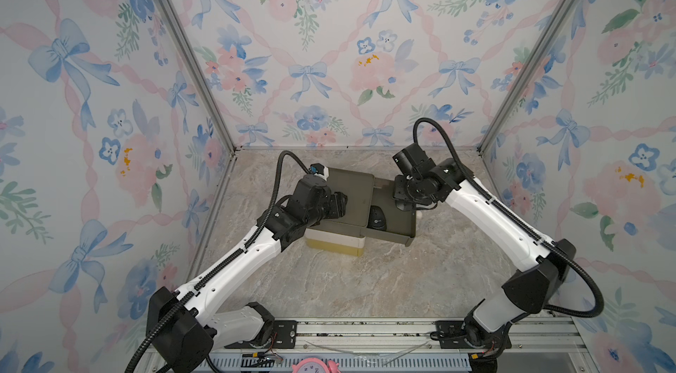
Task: Take the mice out of the drawer
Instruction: Pick up the mouse from the drawer, then place the mouse at the center of the board.
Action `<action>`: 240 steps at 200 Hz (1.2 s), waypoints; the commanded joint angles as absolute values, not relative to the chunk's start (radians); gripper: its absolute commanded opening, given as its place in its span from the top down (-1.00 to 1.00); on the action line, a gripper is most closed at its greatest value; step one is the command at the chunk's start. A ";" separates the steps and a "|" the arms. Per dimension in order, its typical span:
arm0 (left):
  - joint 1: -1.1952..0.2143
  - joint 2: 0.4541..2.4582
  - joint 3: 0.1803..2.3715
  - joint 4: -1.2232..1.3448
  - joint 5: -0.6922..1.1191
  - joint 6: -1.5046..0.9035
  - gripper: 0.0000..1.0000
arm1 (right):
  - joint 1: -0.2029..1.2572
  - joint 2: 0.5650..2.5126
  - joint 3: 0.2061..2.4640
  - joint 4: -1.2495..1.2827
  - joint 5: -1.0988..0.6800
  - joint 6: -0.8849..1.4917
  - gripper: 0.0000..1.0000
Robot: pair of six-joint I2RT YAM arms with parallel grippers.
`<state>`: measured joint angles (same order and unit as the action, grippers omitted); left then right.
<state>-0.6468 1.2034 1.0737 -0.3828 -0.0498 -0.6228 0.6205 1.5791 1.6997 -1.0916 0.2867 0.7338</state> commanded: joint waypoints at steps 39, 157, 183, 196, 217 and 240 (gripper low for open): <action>-0.815 1.241 1.191 -0.407 -0.067 -0.549 -0.44 | 0.329 1.338 1.390 -1.104 0.237 0.651 -0.12; -0.930 1.359 1.282 -0.406 -0.160 -0.528 -0.65 | 0.059 1.451 0.870 -0.664 0.089 0.642 -0.14; -0.929 1.359 1.281 -0.407 -0.177 -0.532 -0.68 | 0.052 1.516 0.867 -0.639 0.087 0.647 -0.15; -0.927 1.355 1.282 -0.406 -0.179 -0.534 -0.69 | 0.052 1.527 0.857 -0.628 0.099 0.648 -0.18; -0.926 1.357 1.285 -0.405 -0.186 -0.535 -0.70 | 0.050 1.541 0.858 -0.633 0.101 0.641 -0.33; -0.920 1.352 1.287 -0.406 -0.173 -0.535 -0.70 | 0.050 1.513 0.869 -0.667 0.115 0.633 -0.52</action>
<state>-0.9272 1.3579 1.2610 -0.3927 -0.1684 -0.5316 0.0586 1.5360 0.8604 -0.6456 0.1013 0.6399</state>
